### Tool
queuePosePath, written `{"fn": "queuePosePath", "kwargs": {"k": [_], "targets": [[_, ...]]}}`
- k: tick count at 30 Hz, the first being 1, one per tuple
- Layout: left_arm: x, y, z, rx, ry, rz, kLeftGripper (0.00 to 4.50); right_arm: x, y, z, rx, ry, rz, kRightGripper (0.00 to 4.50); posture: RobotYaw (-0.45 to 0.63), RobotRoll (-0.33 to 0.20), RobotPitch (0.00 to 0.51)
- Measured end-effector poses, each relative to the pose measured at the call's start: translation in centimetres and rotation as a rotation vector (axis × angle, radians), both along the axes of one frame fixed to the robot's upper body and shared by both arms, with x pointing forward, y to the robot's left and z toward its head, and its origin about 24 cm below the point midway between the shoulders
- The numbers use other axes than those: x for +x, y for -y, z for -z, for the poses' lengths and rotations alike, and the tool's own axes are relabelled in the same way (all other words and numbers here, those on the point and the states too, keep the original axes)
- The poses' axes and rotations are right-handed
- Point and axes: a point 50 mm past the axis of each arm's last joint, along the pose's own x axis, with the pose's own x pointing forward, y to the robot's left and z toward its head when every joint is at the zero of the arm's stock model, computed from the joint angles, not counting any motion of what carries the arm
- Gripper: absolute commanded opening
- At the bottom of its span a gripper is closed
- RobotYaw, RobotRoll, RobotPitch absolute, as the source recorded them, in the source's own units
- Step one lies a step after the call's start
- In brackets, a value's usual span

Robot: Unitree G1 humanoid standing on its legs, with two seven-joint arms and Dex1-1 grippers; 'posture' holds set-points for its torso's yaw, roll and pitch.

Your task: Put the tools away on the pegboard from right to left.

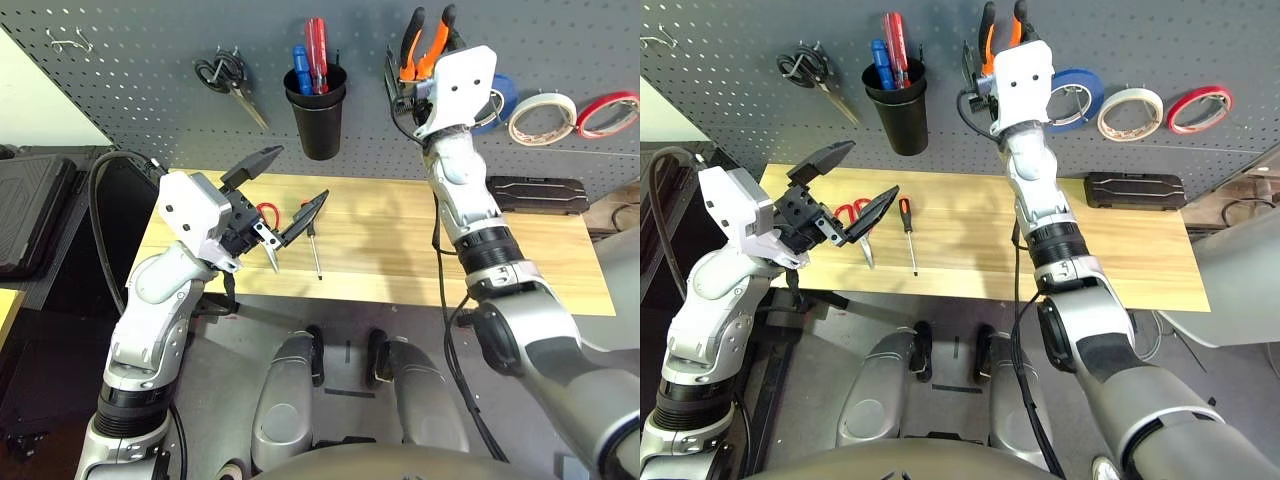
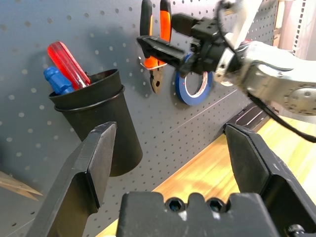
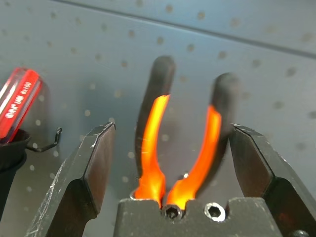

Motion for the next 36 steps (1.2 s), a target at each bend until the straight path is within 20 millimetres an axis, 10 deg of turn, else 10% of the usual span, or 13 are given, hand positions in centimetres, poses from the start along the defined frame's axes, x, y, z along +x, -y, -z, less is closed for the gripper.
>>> {"fn": "queuePosePath", "kwargs": {"k": [18, 36], "targets": [[0.0, -0.2, 0.2, 0.019, -0.011, -0.004, 4.50, -7.4, 4.3, 3.0, -0.236, 0.126, -0.075, 4.48, 0.20, 0.000, 0.224], [0.5, -2.4, 3.8, 0.111, -0.159, -0.194, 4.50, -8.4, 7.2, 11.4, -0.465, -0.683, -0.335, 4.48, 0.19, 0.000, 0.249]]}}
